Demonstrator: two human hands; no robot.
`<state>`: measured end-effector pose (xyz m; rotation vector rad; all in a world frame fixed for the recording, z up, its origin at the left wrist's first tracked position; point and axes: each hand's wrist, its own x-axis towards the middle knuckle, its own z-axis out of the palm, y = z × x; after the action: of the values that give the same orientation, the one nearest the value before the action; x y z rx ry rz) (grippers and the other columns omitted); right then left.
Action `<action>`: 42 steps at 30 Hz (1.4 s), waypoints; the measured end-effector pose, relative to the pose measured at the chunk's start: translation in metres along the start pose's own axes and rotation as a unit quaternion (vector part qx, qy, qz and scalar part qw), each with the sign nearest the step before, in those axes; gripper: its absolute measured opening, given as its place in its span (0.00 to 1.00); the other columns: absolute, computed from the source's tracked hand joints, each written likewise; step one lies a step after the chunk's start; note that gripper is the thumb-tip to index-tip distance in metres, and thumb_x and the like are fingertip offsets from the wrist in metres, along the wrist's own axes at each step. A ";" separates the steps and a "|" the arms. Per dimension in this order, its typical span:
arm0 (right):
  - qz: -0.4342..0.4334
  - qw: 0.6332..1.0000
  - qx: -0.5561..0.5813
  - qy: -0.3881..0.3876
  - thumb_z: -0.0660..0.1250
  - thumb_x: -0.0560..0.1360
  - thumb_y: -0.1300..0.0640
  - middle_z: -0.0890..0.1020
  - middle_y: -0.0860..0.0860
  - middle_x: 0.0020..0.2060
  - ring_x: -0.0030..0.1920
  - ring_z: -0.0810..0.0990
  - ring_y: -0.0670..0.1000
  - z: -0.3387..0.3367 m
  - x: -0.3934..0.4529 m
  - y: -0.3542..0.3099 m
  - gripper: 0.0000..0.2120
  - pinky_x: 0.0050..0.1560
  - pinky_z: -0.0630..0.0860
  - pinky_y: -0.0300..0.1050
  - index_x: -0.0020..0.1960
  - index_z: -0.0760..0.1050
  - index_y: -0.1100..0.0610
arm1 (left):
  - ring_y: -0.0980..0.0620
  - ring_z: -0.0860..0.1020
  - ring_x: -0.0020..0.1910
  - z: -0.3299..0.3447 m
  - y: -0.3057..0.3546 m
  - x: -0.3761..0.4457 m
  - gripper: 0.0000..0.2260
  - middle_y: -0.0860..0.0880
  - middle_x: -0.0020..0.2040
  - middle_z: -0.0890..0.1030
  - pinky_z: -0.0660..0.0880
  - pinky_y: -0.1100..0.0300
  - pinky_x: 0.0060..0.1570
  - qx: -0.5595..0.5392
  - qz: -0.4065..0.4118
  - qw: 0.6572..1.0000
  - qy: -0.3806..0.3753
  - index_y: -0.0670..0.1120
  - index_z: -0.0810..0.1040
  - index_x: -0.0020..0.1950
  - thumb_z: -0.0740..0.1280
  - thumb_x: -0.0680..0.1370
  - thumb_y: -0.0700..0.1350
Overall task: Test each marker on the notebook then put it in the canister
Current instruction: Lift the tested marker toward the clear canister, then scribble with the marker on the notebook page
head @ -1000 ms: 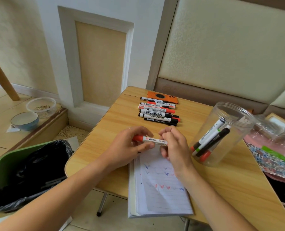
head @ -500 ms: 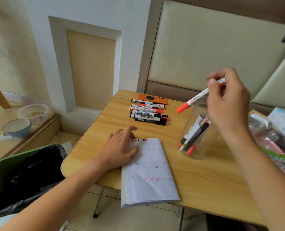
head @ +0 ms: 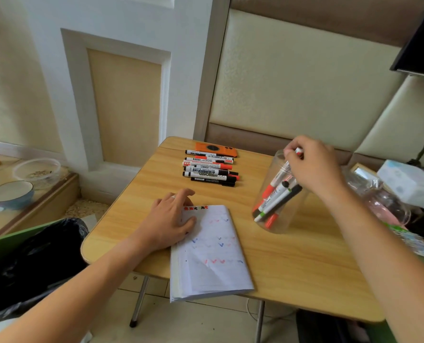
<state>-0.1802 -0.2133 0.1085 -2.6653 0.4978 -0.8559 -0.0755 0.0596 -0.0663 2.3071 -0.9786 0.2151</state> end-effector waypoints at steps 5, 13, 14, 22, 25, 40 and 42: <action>-0.002 0.995 -0.049 -0.090 0.56 0.85 0.48 0.84 0.57 0.39 0.49 0.80 0.63 0.001 -0.002 0.000 0.19 0.47 0.74 0.50 0.43 0.78 0.55 | 0.55 0.70 0.64 0.000 0.001 0.000 0.25 0.56 0.62 0.77 0.63 0.53 0.64 -0.001 -0.001 1.000 0.002 0.55 0.60 0.73 0.64 0.79 0.55; 0.006 0.983 -0.079 -0.167 0.49 0.79 0.31 0.85 0.50 0.37 0.45 0.83 0.57 0.001 -0.002 -0.005 0.31 0.51 0.80 0.53 0.44 0.80 0.52 | 0.56 0.70 0.64 0.000 0.001 0.000 0.25 0.57 0.62 0.77 0.63 0.53 0.65 -0.006 0.001 1.000 0.006 0.54 0.61 0.74 0.65 0.79 0.55; 0.011 0.987 -0.074 -0.140 0.52 0.81 0.34 0.84 0.52 0.38 0.44 0.82 0.58 0.002 -0.002 -0.006 0.27 0.47 0.79 0.51 0.45 0.79 0.53 | 0.56 0.70 0.64 0.000 0.001 0.000 0.25 0.57 0.62 0.77 0.63 0.53 0.65 -0.006 0.002 1.000 0.009 0.54 0.61 0.74 0.65 0.79 0.55; -0.139 0.982 -0.033 0.125 0.64 0.79 0.61 0.81 0.56 0.46 0.45 0.78 0.58 0.034 -0.012 -0.052 0.05 0.41 0.67 0.45 0.51 0.78 0.59 | 0.55 0.70 0.62 0.003 0.002 0.001 0.24 0.56 0.60 0.76 0.62 0.54 0.61 0.017 0.008 1.000 0.011 0.54 0.60 0.73 0.62 0.79 0.55; -0.134 0.990 -0.044 0.022 0.63 0.81 0.60 0.82 0.52 0.48 0.45 0.78 0.54 0.067 -0.006 -0.059 0.07 0.42 0.72 0.46 0.52 0.79 0.56 | 0.55 0.70 0.61 0.003 0.003 0.000 0.24 0.56 0.60 0.76 0.63 0.54 0.60 0.021 0.013 1.000 0.014 0.54 0.60 0.73 0.61 0.78 0.55; -0.083 0.979 -0.119 -0.147 0.69 0.80 0.61 0.78 0.50 0.62 0.57 0.79 0.53 0.173 0.010 -0.028 0.17 0.44 0.69 0.43 0.68 0.73 0.55 | 0.55 0.69 0.61 0.000 0.005 0.000 0.25 0.55 0.61 0.75 0.63 0.55 0.62 0.028 0.020 0.999 0.014 0.53 0.59 0.74 0.60 0.78 0.55; -0.082 0.979 -0.118 -0.143 0.69 0.80 0.60 0.78 0.50 0.61 0.55 0.78 0.52 0.174 0.008 -0.027 0.14 0.43 0.68 0.43 0.65 0.75 0.55 | 0.54 0.69 0.61 0.000 0.006 0.000 0.25 0.55 0.61 0.75 0.63 0.55 0.62 0.028 0.021 0.999 0.012 0.53 0.59 0.74 0.59 0.78 0.55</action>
<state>-0.0626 -0.1624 -0.0125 -3.0161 0.3299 -0.4631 -0.0797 0.0569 -0.0635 2.3309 -1.0206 0.2902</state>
